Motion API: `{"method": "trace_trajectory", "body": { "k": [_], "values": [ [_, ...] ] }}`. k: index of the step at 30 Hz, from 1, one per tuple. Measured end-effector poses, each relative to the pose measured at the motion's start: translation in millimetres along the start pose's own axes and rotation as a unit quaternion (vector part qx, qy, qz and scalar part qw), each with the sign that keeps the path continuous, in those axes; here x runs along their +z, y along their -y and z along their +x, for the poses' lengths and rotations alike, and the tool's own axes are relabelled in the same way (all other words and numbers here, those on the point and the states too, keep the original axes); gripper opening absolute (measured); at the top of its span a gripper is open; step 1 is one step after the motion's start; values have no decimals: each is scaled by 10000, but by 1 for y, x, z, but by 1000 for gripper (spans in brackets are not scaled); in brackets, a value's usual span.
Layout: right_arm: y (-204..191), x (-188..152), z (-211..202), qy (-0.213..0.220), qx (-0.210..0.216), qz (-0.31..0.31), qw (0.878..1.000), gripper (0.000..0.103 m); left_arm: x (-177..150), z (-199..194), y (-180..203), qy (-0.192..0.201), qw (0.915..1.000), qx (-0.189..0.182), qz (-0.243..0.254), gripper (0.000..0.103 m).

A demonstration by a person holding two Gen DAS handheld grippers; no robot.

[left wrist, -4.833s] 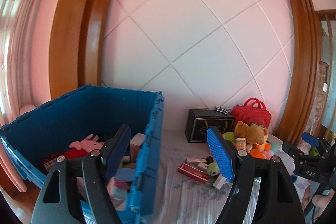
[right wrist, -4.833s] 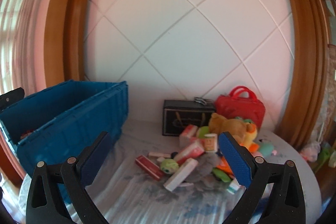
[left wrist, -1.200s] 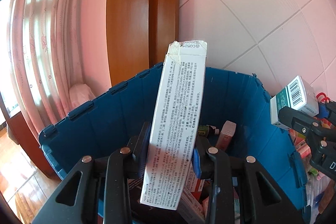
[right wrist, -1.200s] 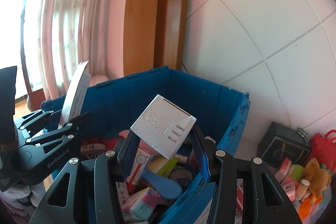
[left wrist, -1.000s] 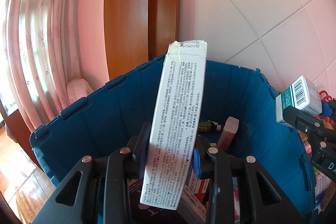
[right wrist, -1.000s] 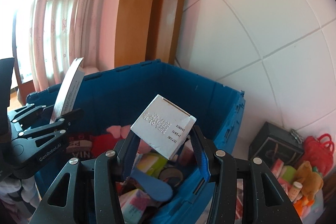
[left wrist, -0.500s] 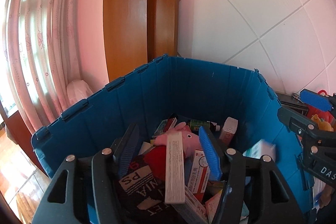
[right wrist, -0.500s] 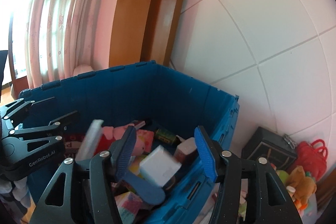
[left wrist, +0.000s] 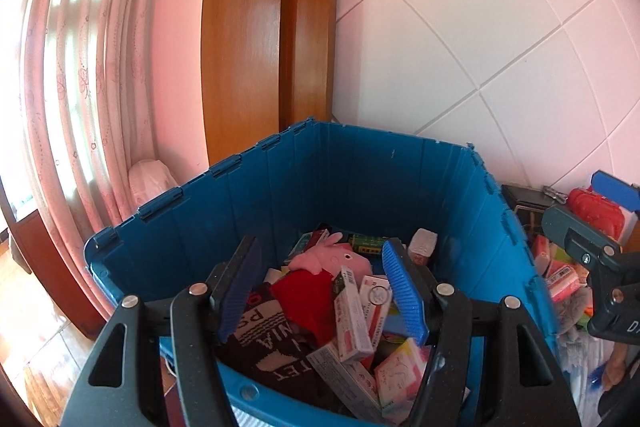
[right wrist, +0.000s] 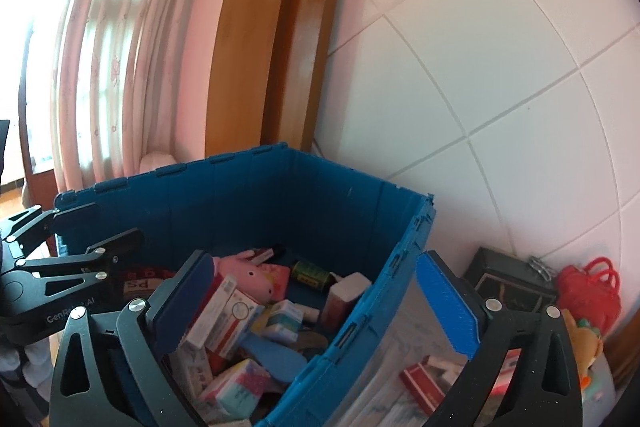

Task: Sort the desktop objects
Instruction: 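Move both tools back to the pile, left toward the red medicine box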

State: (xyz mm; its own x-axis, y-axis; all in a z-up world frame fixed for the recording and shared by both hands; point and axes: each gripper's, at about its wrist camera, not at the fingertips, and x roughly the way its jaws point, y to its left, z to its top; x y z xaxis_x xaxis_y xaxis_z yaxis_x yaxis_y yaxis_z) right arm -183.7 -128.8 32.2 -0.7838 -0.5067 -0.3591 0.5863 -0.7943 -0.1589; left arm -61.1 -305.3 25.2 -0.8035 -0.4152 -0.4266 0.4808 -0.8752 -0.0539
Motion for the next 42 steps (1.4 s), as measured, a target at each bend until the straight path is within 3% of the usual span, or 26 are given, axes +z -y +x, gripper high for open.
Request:
{"method": "trace_trajectory", "body": {
  "k": [7, 11, 15, 20, 25, 30, 37, 42],
  "values": [
    [39, -32, -45, 104, -195, 435, 9988, 103, -11, -37, 30, 283, 9993, -205, 124, 63],
    [81, -60, -75, 49, -577, 677, 9960, 103, -12, -64, 70, 495, 9965, -570, 365, 63],
    [134, -90, -101, -131, -971, 1051, 9896, 103, -19, -82, 123, 633, 9902, -1045, 672, 72],
    [202, -135, -131, -467, -1564, 1565, 9741, 103, -29, -85, 180, 497, 9811, -1595, 977, 72],
    [246, -178, -150, -831, -1953, 1842, 9597, 103, -44, -71, 234, 150, 9727, -2000, 1166, 72],
    [283, -214, -155, -1159, -2194, 2118, 9453, 103, -66, -35, 275, -435, 9680, -2107, 1296, 72],
    [319, -253, -141, -1549, -2221, 2414, 9319, 103, -107, 53, 308, -1502, 9645, -1743, 1297, 72],
    [341, -278, -108, -1882, -2081, 2616, 9235, 103, -142, 129, 318, -2279, 9560, -1319, 1294, 72]
  ]
}}
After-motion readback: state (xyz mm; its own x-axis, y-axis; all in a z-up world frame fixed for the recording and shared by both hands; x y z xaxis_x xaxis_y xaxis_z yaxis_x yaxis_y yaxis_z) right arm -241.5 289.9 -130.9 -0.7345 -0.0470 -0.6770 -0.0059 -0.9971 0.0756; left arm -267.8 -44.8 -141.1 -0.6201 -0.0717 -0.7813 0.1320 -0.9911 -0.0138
